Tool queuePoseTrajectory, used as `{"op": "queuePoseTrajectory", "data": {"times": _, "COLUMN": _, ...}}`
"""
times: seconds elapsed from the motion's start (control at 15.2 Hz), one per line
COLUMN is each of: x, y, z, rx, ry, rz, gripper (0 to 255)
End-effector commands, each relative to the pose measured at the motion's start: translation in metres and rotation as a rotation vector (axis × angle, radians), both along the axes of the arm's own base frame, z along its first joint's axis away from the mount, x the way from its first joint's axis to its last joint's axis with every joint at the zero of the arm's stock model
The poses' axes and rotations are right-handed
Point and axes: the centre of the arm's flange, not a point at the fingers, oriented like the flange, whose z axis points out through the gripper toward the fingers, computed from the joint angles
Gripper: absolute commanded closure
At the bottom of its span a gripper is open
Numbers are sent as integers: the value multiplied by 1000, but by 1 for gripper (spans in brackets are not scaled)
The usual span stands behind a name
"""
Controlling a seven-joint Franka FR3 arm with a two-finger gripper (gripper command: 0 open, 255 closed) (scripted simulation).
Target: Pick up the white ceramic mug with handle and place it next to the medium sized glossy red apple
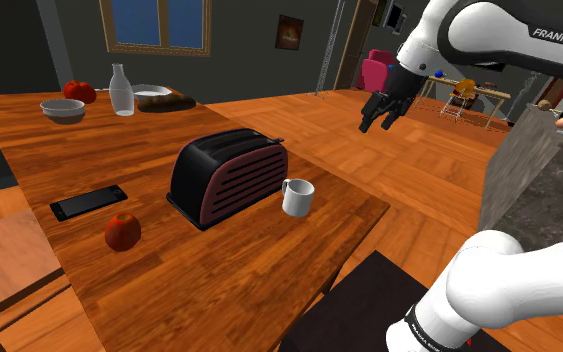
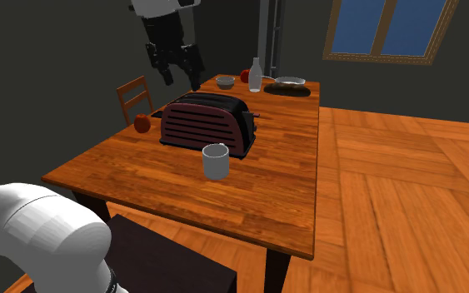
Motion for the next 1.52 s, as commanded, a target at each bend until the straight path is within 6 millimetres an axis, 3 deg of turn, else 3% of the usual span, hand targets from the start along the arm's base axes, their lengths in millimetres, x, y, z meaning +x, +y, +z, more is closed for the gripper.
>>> {"op": "queuePoseTrajectory", "data": {"times": 0.0, "x": 0, "y": 0, "z": 0, "rx": 0, "ry": 0, "rz": 0, "gripper": 0}}
{"op": "queuePoseTrajectory", "data": {"times": 0.73, "x": 96, "y": -16, "z": -118, "rx": 30, "ry": 106, "rz": -67, "gripper": 0}}
{"op": "queuePoseTrajectory", "data": {"times": 1.45, "x": 177, "y": -34, "z": -246, "rx": 60, "ry": 213, "rz": -133, "gripper": 0}}
